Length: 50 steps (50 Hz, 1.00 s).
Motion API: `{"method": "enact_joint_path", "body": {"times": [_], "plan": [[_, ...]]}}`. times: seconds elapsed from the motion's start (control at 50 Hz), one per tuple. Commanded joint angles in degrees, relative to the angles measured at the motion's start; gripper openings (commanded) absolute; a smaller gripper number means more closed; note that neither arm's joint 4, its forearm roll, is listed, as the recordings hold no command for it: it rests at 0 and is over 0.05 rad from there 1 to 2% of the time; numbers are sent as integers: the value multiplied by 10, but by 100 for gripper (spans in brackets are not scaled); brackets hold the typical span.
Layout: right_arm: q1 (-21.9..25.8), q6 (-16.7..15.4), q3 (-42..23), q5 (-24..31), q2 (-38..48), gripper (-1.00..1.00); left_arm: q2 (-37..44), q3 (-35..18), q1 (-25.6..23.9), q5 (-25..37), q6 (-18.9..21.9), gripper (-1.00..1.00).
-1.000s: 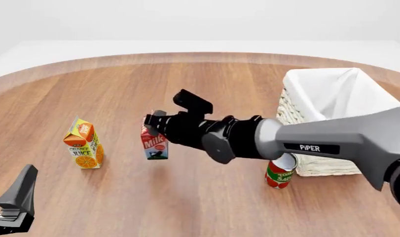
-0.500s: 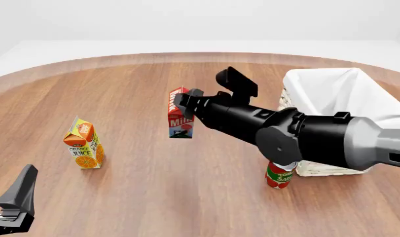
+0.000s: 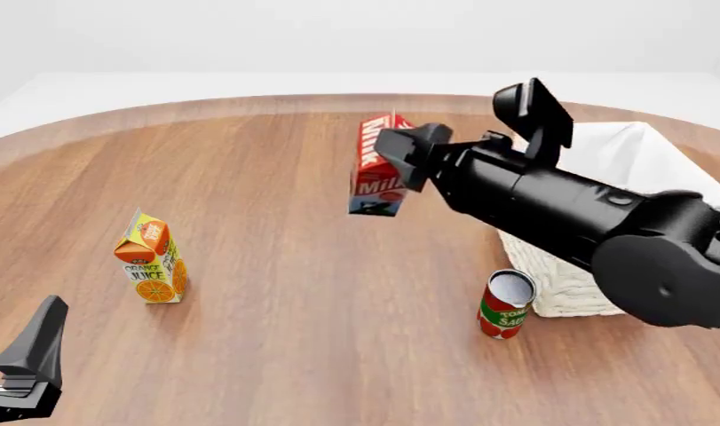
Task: Pick the milk and place it in the basket.
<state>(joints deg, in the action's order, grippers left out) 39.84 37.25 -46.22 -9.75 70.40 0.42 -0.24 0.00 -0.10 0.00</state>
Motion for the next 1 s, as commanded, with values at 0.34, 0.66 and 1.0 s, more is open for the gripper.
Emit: {"method": "enact_joint_path", "body": {"times": [0.34, 0.66, 1.0], "plan": [[-67, -64, -43, 122, -154, -100, 0, 0, 0, 0, 0, 100], [-114, -102, -74, 177, -194, -100, 0, 0, 0, 0, 0, 100], [-171, -139, -105, 230, -222, -100, 0, 0, 0, 0, 0, 100]]}}
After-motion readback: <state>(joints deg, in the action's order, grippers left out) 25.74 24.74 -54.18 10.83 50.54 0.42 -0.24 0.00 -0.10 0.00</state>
